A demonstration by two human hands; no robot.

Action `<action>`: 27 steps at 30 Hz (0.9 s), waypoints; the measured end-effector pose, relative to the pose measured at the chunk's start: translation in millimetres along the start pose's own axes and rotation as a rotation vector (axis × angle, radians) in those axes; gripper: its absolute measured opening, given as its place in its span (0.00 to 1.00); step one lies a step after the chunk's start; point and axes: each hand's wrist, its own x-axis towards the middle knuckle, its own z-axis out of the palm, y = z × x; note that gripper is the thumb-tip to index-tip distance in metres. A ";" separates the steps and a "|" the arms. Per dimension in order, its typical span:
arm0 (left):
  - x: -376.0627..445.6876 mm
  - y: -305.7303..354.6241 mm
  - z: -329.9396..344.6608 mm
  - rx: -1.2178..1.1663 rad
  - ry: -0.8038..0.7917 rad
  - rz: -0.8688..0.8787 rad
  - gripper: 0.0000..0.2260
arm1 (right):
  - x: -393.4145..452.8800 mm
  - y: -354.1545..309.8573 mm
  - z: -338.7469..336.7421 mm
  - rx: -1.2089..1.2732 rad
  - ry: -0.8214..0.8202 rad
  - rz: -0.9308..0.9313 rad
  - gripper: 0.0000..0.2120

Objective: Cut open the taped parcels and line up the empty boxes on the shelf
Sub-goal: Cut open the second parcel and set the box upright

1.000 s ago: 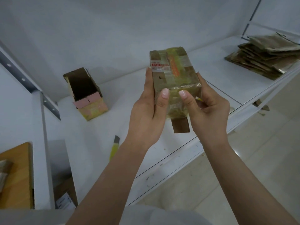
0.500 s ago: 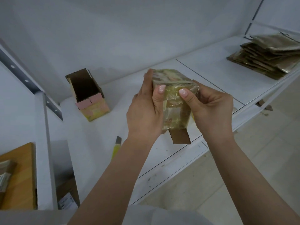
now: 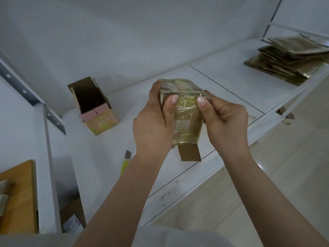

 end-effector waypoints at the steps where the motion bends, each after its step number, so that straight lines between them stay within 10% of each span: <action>1: 0.5 -0.3 -0.7 0.003 -0.005 -0.008 0.35 | -0.7 -0.6 0.3 -0.027 -0.005 -0.007 0.14; 12: -7.0 3.9 -7.6 -0.152 -0.029 -0.085 0.28 | -5.7 -3.1 3.5 0.194 -0.103 0.148 0.27; 27: -22.2 17.0 -7.7 -0.084 -0.011 -0.040 0.29 | -11.9 -5.7 -0.4 -0.258 0.017 -0.116 0.31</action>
